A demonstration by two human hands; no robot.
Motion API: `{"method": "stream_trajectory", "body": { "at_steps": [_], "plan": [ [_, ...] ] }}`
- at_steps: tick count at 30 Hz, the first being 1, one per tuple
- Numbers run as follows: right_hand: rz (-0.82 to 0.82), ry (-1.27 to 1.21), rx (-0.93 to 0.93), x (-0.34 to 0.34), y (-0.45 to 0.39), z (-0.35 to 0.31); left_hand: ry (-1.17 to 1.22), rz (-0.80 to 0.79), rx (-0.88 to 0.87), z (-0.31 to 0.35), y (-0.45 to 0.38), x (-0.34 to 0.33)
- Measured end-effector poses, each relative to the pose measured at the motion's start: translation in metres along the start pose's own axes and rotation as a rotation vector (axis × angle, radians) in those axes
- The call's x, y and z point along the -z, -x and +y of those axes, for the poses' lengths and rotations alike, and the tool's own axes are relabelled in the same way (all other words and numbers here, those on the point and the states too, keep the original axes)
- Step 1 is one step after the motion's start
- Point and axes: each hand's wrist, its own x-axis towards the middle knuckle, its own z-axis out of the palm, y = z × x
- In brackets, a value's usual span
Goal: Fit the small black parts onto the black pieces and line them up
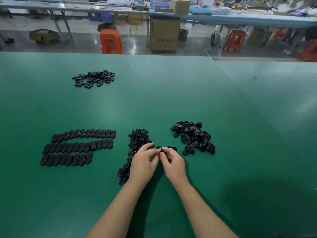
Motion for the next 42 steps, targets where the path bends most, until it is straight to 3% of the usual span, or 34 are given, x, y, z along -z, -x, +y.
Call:
{"method": "stream_trajectory", "body": {
  "at_steps": [9, 42],
  "plan": [
    [-0.003, 0.100, 0.071, 0.000, 0.001, -0.001, 0.130, 0.000, 0.109, 0.002, -0.009, 0.003],
    [-0.042, 0.131, 0.057, -0.001, 0.001, 0.002, -0.020, -0.087, 0.166, 0.007, -0.016, 0.008]
  ]
}}
